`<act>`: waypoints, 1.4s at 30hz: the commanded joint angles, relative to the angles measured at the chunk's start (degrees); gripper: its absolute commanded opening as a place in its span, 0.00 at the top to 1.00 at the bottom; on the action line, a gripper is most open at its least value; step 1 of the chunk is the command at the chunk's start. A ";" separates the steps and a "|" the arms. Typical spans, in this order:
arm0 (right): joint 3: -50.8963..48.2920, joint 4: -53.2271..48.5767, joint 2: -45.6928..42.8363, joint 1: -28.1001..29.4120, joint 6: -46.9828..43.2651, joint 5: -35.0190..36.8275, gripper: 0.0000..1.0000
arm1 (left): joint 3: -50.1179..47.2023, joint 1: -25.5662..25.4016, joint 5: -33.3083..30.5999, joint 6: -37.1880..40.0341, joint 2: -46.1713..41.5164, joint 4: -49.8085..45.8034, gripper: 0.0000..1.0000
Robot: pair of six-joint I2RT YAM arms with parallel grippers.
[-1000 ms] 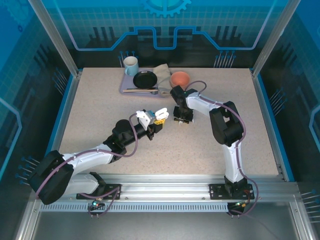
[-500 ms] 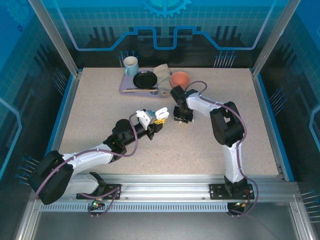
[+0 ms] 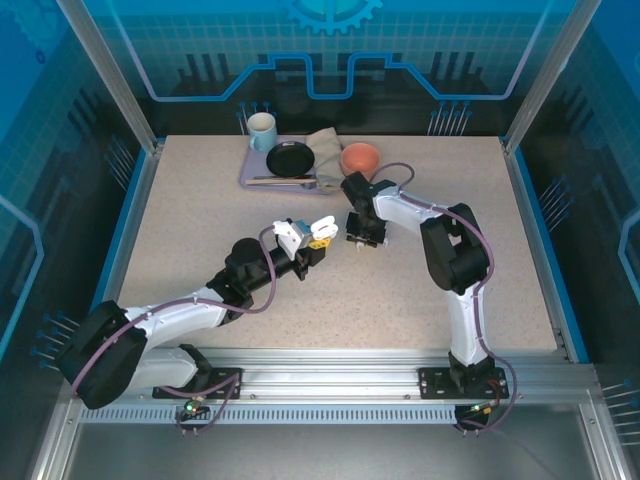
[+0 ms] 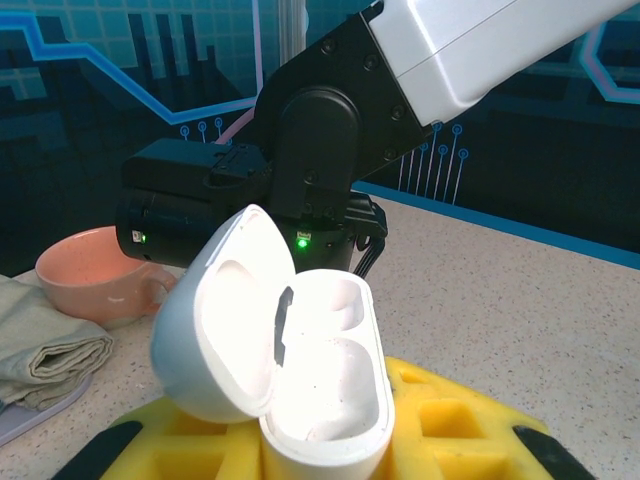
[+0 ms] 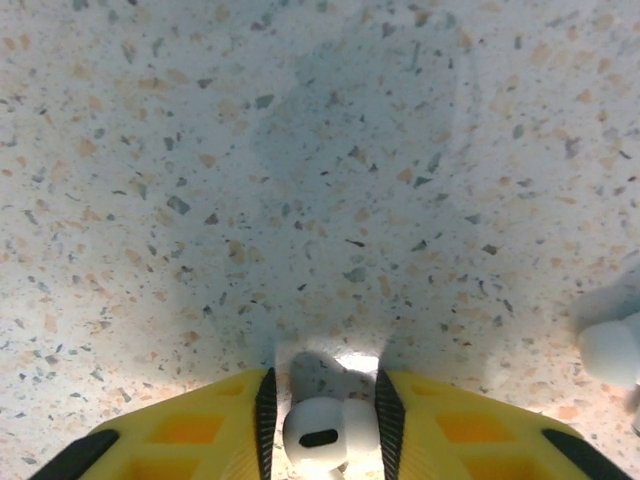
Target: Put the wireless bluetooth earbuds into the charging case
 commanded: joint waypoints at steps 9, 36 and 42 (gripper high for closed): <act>-2.89 0.83 -1.54 1.08 0.31 -2.24 0.61 | 2.83 -0.13 1.42 0.34 -1.04 0.63 1.00; -4.05 -0.68 -0.67 1.60 -3.36 -1.25 0.65 | 2.93 -0.12 1.22 0.04 -1.48 0.29 1.00; -4.12 -0.25 -0.31 1.79 -1.27 -2.50 0.70 | 3.02 -0.16 1.18 -0.04 -1.51 0.00 1.00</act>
